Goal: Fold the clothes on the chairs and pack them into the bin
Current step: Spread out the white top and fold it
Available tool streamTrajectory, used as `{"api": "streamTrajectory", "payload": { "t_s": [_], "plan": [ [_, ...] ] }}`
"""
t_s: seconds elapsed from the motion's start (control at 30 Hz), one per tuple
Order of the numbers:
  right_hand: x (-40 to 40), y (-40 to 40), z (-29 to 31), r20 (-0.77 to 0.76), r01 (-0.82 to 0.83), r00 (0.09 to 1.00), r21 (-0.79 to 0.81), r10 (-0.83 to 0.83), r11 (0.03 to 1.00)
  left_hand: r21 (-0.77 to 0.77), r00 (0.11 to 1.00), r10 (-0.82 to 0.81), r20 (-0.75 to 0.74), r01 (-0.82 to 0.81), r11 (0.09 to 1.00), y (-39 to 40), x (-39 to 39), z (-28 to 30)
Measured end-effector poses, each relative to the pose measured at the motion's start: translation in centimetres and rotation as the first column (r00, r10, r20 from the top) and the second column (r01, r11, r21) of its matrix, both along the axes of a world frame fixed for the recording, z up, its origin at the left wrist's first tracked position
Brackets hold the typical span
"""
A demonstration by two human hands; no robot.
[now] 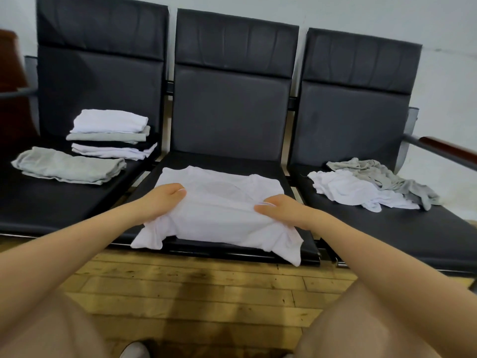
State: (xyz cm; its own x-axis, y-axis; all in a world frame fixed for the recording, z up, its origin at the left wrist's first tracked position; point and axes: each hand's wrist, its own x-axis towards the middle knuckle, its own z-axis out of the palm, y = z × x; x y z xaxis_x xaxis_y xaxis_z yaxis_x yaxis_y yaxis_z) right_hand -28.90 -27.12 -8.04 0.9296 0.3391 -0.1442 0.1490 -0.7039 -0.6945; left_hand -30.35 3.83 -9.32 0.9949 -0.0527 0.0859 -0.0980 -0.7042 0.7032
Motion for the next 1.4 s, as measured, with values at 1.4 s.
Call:
{"api": "streamTrajectory", "payload": {
  "t_s": [1.4],
  "plan": [
    [15.8,0.3,-4.1,0.465,0.586,0.748,-0.129,-0.473,0.800,0.104,0.862,0.469,0.194,-0.494,0.863,5.2,16.6,-2.0]
  ]
}}
